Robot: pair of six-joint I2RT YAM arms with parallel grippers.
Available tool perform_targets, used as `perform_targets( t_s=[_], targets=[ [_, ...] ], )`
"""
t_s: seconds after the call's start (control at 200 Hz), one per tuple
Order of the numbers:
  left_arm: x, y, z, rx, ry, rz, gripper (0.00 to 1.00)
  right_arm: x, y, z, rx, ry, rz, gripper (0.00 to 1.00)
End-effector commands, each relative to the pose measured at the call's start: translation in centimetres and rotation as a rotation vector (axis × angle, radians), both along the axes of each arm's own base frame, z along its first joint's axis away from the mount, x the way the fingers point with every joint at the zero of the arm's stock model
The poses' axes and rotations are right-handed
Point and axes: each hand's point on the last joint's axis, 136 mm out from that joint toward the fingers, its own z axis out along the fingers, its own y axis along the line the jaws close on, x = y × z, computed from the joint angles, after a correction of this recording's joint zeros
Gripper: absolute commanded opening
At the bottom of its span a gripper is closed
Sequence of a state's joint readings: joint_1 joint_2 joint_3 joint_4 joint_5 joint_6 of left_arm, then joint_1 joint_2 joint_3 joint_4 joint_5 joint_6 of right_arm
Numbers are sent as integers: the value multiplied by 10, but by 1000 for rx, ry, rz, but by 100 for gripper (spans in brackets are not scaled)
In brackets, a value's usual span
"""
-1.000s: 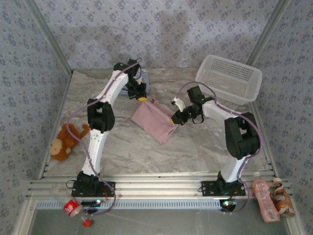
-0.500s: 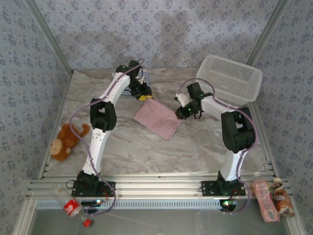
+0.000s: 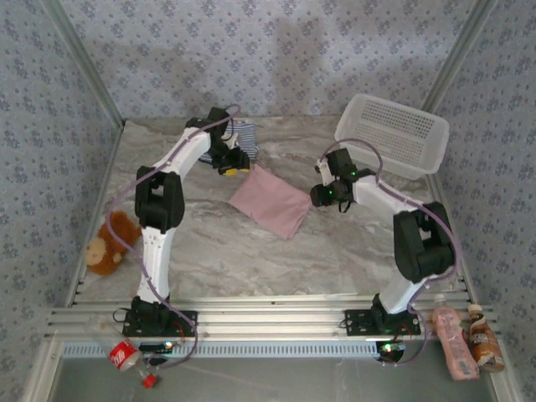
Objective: Fold and stack the tank tops
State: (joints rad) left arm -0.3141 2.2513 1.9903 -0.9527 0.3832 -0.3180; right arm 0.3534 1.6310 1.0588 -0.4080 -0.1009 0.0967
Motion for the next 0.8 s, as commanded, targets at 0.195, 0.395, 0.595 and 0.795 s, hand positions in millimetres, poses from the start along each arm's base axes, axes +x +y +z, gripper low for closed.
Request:
perform_targets(
  t_s=[0.195,0.395,0.595,0.795],
  targets=[
    [-19,-7,-17,-162,-10,-63,50,-26,34,-5,171,39,-225,61],
    [-23,-11,-36,-171,18,-129,51,-27,40,-18,174,61,-247,61],
    [-30,-24,-49,-204,36,-193,51,-28,45,-35,166,93,-243,61],
    [-34,-33,-51,-218,45,-229,50,-31,47,-47,144,118,-240,61]
  ],
)
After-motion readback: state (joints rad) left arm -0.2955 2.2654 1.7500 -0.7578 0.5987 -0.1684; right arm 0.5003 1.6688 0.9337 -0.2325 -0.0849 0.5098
